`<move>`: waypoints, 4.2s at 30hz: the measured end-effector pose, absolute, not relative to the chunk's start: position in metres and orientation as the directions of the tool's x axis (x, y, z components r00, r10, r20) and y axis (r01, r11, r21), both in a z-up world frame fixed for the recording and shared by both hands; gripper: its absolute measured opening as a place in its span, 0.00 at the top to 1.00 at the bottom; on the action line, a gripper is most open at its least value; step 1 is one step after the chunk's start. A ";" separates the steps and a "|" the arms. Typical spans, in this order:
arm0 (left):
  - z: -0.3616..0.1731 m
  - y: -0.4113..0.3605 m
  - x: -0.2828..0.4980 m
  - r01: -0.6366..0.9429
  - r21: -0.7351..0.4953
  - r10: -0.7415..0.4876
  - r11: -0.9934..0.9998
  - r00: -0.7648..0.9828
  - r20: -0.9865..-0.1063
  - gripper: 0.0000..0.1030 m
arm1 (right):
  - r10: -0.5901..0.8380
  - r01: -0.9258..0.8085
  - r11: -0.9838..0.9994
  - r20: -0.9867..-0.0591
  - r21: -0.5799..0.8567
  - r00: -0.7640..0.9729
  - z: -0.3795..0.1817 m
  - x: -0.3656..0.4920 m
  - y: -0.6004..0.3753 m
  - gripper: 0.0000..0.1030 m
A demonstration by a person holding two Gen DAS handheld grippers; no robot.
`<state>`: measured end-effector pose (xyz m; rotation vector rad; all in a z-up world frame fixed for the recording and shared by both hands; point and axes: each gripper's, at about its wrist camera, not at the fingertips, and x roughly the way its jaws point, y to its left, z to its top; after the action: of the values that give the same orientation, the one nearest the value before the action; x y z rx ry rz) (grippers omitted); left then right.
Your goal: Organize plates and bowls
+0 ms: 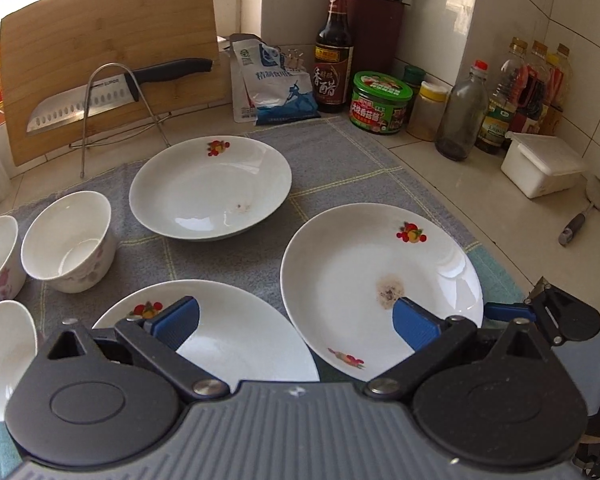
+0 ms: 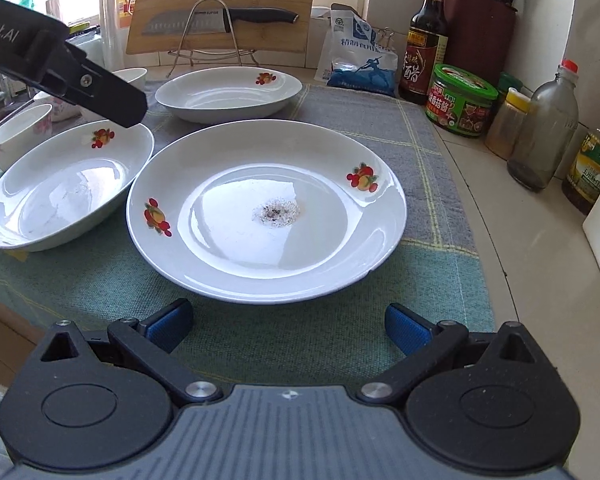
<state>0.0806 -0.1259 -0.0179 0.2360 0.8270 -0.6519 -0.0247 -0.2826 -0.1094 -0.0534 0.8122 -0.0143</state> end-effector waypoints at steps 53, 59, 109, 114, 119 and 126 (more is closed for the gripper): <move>-0.079 -0.237 0.189 0.918 -0.189 -0.399 0.349 -0.037 -0.916 0.19 | 0.081 -0.142 0.989 -0.709 -0.028 0.701 -0.111 -0.005 -0.289 0.00; -0.069 -0.238 0.189 0.921 -0.176 -0.418 0.347 -0.017 -0.908 0.19 | 0.072 -0.134 0.990 -0.705 -0.033 0.706 -0.104 -0.003 -0.291 0.00; -0.084 -0.328 0.247 0.903 -0.140 -0.521 0.407 0.103 -0.847 0.17 | -0.028 -0.026 0.998 -0.723 -0.064 0.690 -0.108 0.067 -0.365 0.00; -0.064 -0.314 0.237 0.903 -0.083 -0.549 0.422 0.182 -0.816 0.14 | -0.047 0.029 0.999 -0.728 -0.038 0.684 -0.102 0.051 -0.361 0.00; -0.043 -0.289 0.219 0.891 -0.041 -0.561 0.453 0.249 -0.790 0.14 | -0.050 0.046 0.999 -0.725 -0.025 0.687 -0.099 0.031 -0.346 0.00; -0.015 -0.237 0.175 0.863 -0.020 -0.582 0.505 0.323 -0.746 0.10 | 0.017 -0.003 1.000 -0.698 0.021 0.716 -0.093 0.005 -0.319 0.00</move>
<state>0.1751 -0.2375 -0.0152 0.4212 0.7732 -0.9855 0.0054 -0.3186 -0.0933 0.0191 0.7727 0.0110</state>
